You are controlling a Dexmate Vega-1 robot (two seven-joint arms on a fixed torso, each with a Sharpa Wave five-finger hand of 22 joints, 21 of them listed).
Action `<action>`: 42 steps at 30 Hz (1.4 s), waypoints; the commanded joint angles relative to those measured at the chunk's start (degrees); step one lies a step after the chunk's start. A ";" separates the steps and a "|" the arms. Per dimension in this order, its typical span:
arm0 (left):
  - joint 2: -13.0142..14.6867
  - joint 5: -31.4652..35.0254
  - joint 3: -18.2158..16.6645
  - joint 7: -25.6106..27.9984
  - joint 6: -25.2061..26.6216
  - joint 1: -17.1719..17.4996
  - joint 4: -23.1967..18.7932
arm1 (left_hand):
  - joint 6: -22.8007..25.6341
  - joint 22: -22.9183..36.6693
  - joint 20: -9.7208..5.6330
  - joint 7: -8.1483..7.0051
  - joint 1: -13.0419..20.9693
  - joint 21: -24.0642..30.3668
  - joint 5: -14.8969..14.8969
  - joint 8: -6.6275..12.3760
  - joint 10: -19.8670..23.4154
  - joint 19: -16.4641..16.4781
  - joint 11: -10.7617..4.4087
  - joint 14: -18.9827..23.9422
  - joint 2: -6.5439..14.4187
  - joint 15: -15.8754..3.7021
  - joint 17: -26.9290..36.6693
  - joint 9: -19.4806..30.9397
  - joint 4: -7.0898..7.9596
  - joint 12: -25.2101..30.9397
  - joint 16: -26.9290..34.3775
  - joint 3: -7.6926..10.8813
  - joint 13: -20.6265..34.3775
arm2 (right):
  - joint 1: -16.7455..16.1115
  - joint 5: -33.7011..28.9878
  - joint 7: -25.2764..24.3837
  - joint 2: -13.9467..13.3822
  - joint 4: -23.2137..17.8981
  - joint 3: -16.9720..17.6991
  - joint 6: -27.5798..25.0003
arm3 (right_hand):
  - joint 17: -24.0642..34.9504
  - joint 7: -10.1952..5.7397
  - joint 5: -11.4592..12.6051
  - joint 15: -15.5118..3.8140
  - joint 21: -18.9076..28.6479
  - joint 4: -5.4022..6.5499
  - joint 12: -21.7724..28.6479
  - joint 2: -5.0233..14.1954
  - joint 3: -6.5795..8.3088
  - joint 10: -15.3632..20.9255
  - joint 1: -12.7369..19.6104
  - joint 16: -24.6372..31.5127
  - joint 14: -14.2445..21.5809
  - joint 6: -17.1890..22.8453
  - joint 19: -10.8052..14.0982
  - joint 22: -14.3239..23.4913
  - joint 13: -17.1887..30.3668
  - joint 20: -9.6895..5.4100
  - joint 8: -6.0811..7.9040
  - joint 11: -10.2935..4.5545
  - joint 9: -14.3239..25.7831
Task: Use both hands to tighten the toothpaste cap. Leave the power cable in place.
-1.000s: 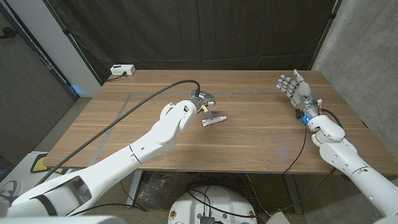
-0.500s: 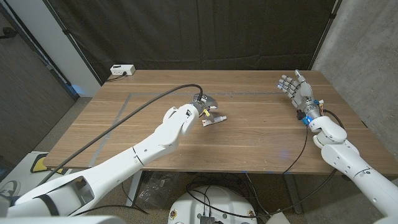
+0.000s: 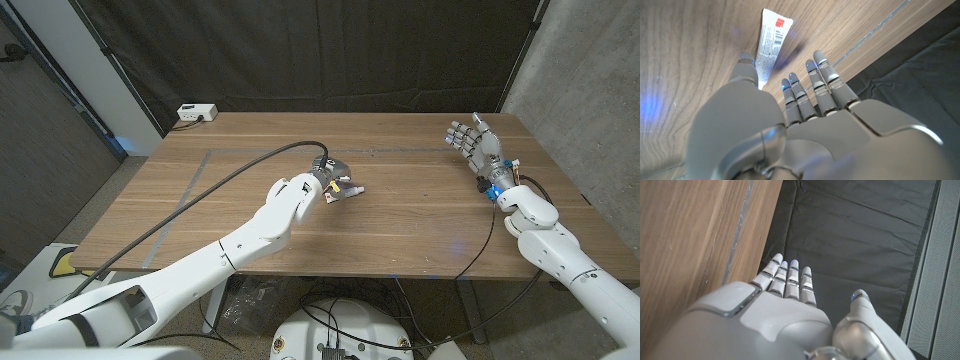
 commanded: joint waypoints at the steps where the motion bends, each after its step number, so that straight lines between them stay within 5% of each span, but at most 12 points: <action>1: -0.73 -2.33 0.36 0.04 1.52 -1.34 2.53 | 0.97 0.21 -0.26 0.06 0.25 0.13 -0.12 0.35 0.92 0.36 0.19 0.91 0.67 -5.35 0.16 0.28 -0.01 -0.01 -0.10 0.53 0.25 | 0.41 -0.09 -0.49 -0.30 -0.15 -0.26 -1.49 | 0.31 -0.15 0.36 0.04 -0.25 -0.20 -0.22 0.11 0.04 0.45 0.55 0.07 0.50 0.28 0.48 0.21 0.16 -0.27 -0.04 -0.02 0.17; 22: 1.88 -6.08 1.20 -3.51 -1.37 -4.31 -0.66 | 1.87 0.21 -0.55 -0.09 0.99 0.17 -0.37 0.30 1.54 0.48 0.02 1.37 0.73 -5.61 0.09 0.24 -0.12 -0.42 -0.42 0.95 0.21 | 0.34 0.24 -0.01 -0.26 0.19 0.22 -0.70 | 0.32 -0.17 0.35 0.02 -0.49 -0.20 -0.24 0.11 0.01 0.55 0.49 0.09 0.59 0.27 0.64 0.23 0.17 -0.28 -0.10 -0.01 0.18; 30: 0.37 -6.07 1.82 -8.15 1.11 -4.85 0.31 | 1.56 0.22 -0.31 0.07 0.89 -0.06 -0.51 -0.02 1.39 -0.09 0.34 0.87 0.61 -5.34 0.09 0.23 0.04 -0.72 -0.78 0.93 0.21 | 0.33 0.20 0.34 -0.56 0.15 0.01 -1.21 | 0.33 -0.21 0.34 0.06 -0.57 -0.19 -0.24 0.11 -0.01 0.61 0.45 0.11 0.67 0.32 0.73 0.23 0.17 -0.25 -0.10 -0.07 0.19; 42: -0.12 -4.79 3.03 -6.40 2.43 -4.38 0.50 | 1.51 0.23 -0.22 0.10 0.69 -0.22 -0.61 -0.20 1.29 -0.49 0.41 0.66 0.53 -5.16 0.11 0.23 0.23 -0.92 -0.94 0.88 0.21 | -0.27 0.99 0.59 -0.78 -0.36 0.49 -1.54 | 0.33 -0.20 0.33 0.11 -0.75 -0.20 -0.24 0.10 -0.02 0.68 0.44 0.01 0.47 0.36 0.64 0.24 0.17 -0.24 -0.11 -0.05 0.20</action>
